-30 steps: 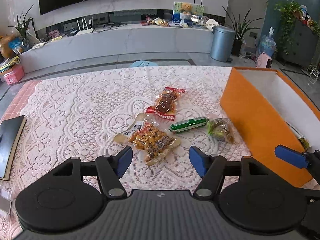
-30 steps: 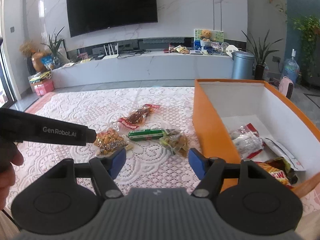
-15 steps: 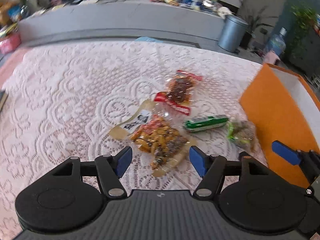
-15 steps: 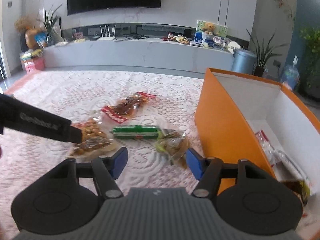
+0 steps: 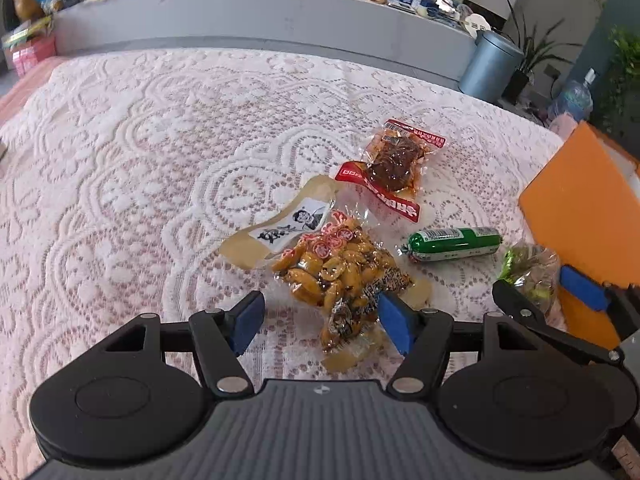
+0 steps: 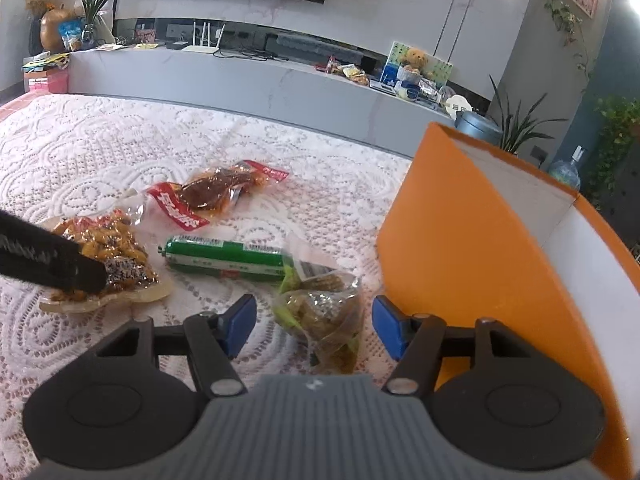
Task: Organize snacks
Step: 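Grasp the yellow spicy snack pack with the left tool while the right tool grasps the green pickled snack bag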
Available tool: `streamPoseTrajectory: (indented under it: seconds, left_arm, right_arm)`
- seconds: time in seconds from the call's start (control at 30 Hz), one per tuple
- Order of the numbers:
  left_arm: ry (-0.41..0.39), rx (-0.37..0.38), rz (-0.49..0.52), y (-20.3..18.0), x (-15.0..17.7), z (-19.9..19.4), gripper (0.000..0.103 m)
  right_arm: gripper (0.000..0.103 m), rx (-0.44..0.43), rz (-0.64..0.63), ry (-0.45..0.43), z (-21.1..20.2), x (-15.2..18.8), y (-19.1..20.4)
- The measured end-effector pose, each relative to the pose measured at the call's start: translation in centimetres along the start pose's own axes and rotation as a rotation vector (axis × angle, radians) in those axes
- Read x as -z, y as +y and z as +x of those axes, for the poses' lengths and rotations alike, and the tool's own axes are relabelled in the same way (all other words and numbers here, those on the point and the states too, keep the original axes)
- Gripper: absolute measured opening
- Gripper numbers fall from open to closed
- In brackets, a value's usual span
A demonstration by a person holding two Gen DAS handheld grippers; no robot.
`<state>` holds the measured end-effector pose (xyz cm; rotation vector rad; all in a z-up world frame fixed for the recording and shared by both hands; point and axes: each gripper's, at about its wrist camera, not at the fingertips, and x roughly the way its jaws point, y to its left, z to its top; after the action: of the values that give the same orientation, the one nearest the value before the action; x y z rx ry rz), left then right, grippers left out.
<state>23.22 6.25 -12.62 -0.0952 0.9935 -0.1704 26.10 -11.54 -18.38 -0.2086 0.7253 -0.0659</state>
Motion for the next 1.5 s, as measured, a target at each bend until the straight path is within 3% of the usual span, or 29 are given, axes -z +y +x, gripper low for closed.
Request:
streamPoseTrajectory:
  seconds: [0.1, 0.17, 0.23, 0.33, 0.47, 0.57, 0.77, 0.87, 1.13, 1.2, 1.3, 1.5]
  left_arm:
    - [-0.013, -0.013, 0.03, -0.6, 0.1, 0.3, 0.081]
    - [-0.021, -0.018, 0.047, -0.9, 0.1, 0.4, 0.082]
    - [-0.03, -0.013, 0.054, -1.0, 0.1, 0.5, 0.082]
    - [-0.041, -0.011, 0.057, -1.0, 0.1, 0.2, 0.076]
    - [-0.081, 0.005, 0.057, -1.0, -0.1, -0.6, 0.063]
    - [-0.117, 0.037, 0.05, -0.9, -0.2, -1.4, 0.062]
    - [-0.189, 0.088, 0.099, -2.2, -0.1, -2.2, 0.061]
    - [-0.183, 0.106, 0.068, -2.3, -0.3, -1.9, 0.061]
    - [-0.113, 0.152, -0.168, -0.4, -1.1, 0.9, 0.061]
    - [-0.089, 0.136, -0.203, -0.1, -1.0, 1.7, 0.054]
    - [-0.1, 0.127, -0.193, 0.0, -1.0, 1.6, 0.047]
    - [-0.117, 0.12, -0.169, -0.1, -1.0, 1.0, 0.043]
  right_arm:
    - [0.062, 0.005, -0.008, 0.009, 0.6, 0.2, 0.2]
    - [0.052, 0.006, -0.015, 0.023, 1.0, 0.4, 0.4]
    - [0.049, 0.029, -0.034, 0.023, 1.0, 0.5, 0.5]
    - [0.047, 0.023, -0.018, -0.006, 0.1, 0.4, 0.5]
    - [0.046, -0.092, -0.017, -0.104, -1.6, 0.2, 1.0]
    - [0.045, -0.193, 0.001, -0.091, -1.6, 0.3, 1.3]
    - [0.045, -0.198, -0.03, -0.083, -1.3, 0.6, 1.8]
    - [0.045, -0.203, -0.056, -0.092, -1.3, 0.9, 2.3]
    - [0.045, -0.204, -0.083, -0.102, -1.8, 1.0, 2.7]
    - [0.045, -0.206, -0.078, -0.1, -1.9, 1.0, 2.7]
    - [0.045, -0.208, -0.075, -0.098, -1.8, 0.9, 2.6]
    - [0.045, -0.213, -0.066, -0.094, -1.6, 0.9, 2.3]
